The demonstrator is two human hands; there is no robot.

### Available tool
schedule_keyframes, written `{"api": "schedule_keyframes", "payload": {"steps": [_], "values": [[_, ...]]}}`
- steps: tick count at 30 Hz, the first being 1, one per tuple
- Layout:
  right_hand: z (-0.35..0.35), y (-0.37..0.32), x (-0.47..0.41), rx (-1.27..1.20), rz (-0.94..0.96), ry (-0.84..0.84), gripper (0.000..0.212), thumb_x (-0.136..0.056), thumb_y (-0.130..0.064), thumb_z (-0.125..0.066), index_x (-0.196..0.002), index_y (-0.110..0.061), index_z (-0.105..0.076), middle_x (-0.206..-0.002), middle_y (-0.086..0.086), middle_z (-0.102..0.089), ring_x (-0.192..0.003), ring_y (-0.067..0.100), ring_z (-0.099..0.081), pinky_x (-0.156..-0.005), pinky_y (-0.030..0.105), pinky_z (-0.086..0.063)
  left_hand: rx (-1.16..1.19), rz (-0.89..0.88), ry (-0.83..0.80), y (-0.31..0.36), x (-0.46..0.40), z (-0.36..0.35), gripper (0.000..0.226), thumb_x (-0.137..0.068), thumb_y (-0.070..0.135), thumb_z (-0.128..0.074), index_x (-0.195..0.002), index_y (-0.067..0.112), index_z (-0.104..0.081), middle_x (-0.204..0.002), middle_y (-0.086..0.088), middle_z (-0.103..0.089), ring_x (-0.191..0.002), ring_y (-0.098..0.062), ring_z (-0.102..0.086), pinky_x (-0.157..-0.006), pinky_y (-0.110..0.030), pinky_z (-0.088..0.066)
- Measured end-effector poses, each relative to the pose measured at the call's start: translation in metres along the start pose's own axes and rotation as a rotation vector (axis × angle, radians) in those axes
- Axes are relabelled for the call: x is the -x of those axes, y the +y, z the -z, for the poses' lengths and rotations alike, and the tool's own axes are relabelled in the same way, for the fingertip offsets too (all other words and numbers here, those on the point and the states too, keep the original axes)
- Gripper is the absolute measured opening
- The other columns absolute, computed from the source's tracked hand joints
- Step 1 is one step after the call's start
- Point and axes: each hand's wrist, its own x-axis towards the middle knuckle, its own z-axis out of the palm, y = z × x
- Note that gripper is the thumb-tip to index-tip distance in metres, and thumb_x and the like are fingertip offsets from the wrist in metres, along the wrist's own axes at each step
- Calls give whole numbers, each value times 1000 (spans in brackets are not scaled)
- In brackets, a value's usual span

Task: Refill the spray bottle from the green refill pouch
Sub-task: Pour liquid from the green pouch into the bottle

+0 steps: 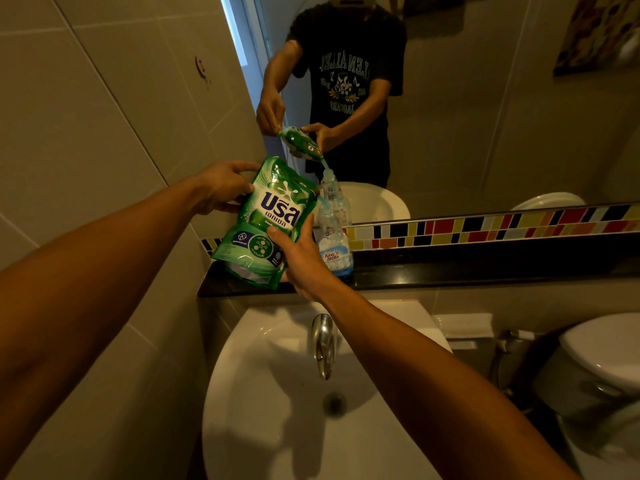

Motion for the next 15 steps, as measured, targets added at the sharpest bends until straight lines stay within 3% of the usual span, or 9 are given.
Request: {"api": "schedule_keyframes", "payload": {"steps": [10,15], "values": [[0,-5,3,-28,1,-18,82,-101,-14,-63,-156,-49,-12,-144,8,-60,-127,31,-63,-99,68,-52,-5,-1,-6,3,1,2,56,-98,-1,-47,-141,34,-51,-102,-5,-67,-88,-17,-65,-66,-31,-52],[-2,-5,3,-38,18,-16,69,-100,-14,-64,-138,-57,-26,-141,8,-62,-124,32,-65,-99,67,-52,-10,-3,-7,3,2,4,55,-98,-1,-47,-140,35,-52,-112,-10,-67,-92,-19,-64,-69,-32,-53]]}}
